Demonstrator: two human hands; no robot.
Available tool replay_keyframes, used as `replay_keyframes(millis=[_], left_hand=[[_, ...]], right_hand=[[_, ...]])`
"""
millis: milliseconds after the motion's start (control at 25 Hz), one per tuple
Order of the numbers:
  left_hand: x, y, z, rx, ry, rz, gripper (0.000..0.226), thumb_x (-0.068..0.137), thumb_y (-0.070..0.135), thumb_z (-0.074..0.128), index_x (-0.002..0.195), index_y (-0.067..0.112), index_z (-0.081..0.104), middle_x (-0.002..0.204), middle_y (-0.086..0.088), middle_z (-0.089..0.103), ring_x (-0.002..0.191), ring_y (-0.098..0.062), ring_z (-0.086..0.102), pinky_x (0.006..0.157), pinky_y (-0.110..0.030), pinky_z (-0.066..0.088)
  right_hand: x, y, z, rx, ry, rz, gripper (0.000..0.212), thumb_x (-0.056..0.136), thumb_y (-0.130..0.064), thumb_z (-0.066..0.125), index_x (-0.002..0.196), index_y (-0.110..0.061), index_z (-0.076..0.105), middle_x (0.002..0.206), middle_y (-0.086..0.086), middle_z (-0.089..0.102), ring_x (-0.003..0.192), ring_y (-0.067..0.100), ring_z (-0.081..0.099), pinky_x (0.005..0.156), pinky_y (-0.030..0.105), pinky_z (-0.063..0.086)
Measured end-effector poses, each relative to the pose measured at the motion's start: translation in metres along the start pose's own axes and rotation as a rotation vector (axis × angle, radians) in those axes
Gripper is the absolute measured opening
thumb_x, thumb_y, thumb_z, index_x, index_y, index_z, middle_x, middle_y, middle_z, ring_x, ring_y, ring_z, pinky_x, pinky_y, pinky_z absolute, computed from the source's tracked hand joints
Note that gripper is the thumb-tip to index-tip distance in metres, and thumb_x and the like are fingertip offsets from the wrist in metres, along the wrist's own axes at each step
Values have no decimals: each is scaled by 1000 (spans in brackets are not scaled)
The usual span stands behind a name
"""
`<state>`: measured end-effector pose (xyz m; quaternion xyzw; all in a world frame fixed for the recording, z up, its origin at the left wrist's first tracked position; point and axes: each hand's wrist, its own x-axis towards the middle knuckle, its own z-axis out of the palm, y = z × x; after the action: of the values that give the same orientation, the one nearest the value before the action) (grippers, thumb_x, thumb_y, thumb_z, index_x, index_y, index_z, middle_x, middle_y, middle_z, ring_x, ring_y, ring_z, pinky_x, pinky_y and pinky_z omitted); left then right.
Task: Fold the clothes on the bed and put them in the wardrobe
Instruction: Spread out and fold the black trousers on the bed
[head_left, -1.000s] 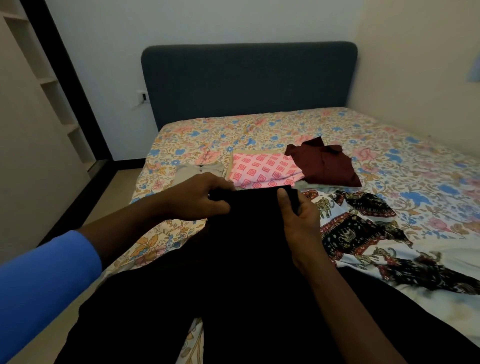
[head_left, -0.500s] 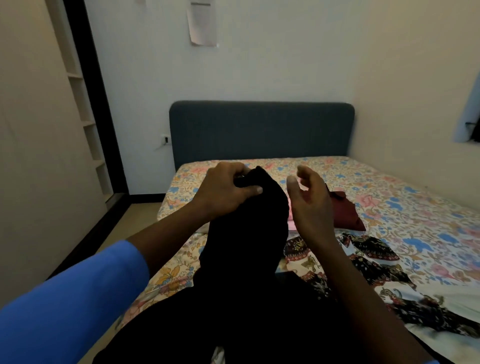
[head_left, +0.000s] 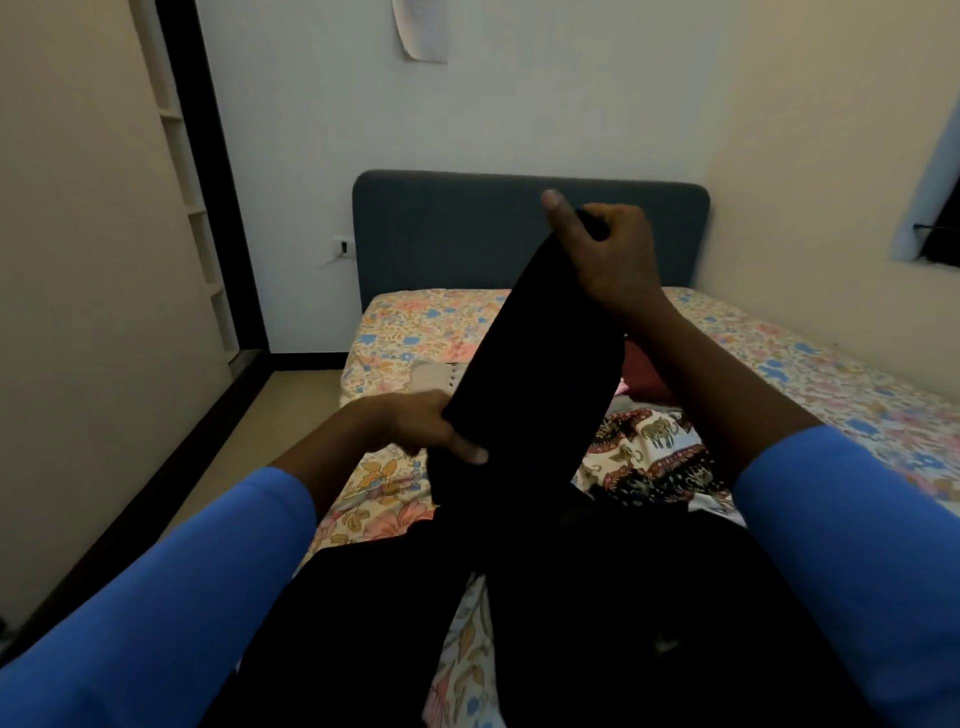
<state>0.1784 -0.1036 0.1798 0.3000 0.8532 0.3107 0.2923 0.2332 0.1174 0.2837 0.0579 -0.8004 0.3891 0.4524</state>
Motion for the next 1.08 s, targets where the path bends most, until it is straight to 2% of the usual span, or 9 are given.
replay_keyframes(millis=[160, 240, 320, 400, 560, 640, 760, 960, 1080], left_hand=[[-21, -64, -11, -483, 239, 22, 26, 103, 35, 59, 118, 17, 70, 123, -10, 72, 119, -24, 66, 98, -34, 51], [-35, -58, -19, -825, 322, 99, 26, 103, 37, 57, 112, 18, 71, 116, -10, 76, 112, -29, 69, 104, -43, 49], [-42, -44, -34, -858, 479, 139, 31, 102, 39, 59, 116, 15, 72, 112, -12, 77, 103, -28, 73, 97, -41, 55], [-49, -25, -70, -624, 776, 203, 39, 102, 42, 59, 122, 11, 71, 108, -12, 76, 97, -25, 74, 89, -37, 61], [-93, 61, -189, 307, 1457, 374, 56, 102, 60, 45, 110, 13, 74, 103, -10, 74, 97, -29, 69, 87, -43, 55], [-109, 115, -228, 624, 1630, 450, 67, 102, 70, 34, 102, 13, 70, 98, -16, 71, 93, -36, 66, 79, -43, 49], [-90, 145, -236, 748, 1422, 413, 84, 90, 87, 33, 97, 12, 71, 88, -13, 70, 84, -34, 67, 81, -47, 56], [-4, 82, -145, 172, 580, 327, 52, 83, 58, 77, 96, 8, 78, 100, -25, 73, 85, -28, 68, 84, -45, 56], [92, 22, -44, 108, 520, 296, 19, 89, 37, 79, 88, 18, 80, 86, -13, 76, 78, -18, 66, 79, -42, 56]], right_hand=[[16, 12, -18, -45, 130, 31, 73, 92, -71, 58, 58, -8, 41, 58, 2, 36, 54, 11, 36, 54, 35, 28], [29, 14, -23, -28, 210, 69, 71, 92, -72, 56, 58, -12, 40, 58, 0, 35, 56, 11, 35, 56, 34, 28], [39, 10, -29, -22, 244, 104, 66, 94, -71, 55, 57, -20, 35, 57, -4, 32, 54, 9, 32, 58, 32, 26], [48, 5, -33, -59, 252, 94, 64, 96, -69, 54, 57, -23, 31, 56, -6, 30, 50, 6, 28, 56, 32, 25], [80, -26, -35, -117, 414, 55, 60, 97, -69, 49, 61, -25, 32, 58, -7, 35, 52, 6, 34, 53, 29, 26], [97, -42, -46, -114, 538, 68, 60, 97, -72, 46, 62, -25, 33, 59, -7, 38, 57, 10, 40, 55, 31, 27], [94, -21, -82, -220, 594, 196, 64, 95, -77, 42, 60, -24, 33, 59, -6, 38, 71, 21, 47, 65, 31, 28], [19, 78, -145, -400, 401, 471, 71, 87, -84, 45, 59, -19, 44, 63, 5, 48, 79, 30, 58, 72, 37, 38], [-62, 174, -147, -531, 357, 741, 76, 84, -85, 49, 79, -10, 67, 89, 19, 67, 97, 41, 67, 82, 45, 49]])
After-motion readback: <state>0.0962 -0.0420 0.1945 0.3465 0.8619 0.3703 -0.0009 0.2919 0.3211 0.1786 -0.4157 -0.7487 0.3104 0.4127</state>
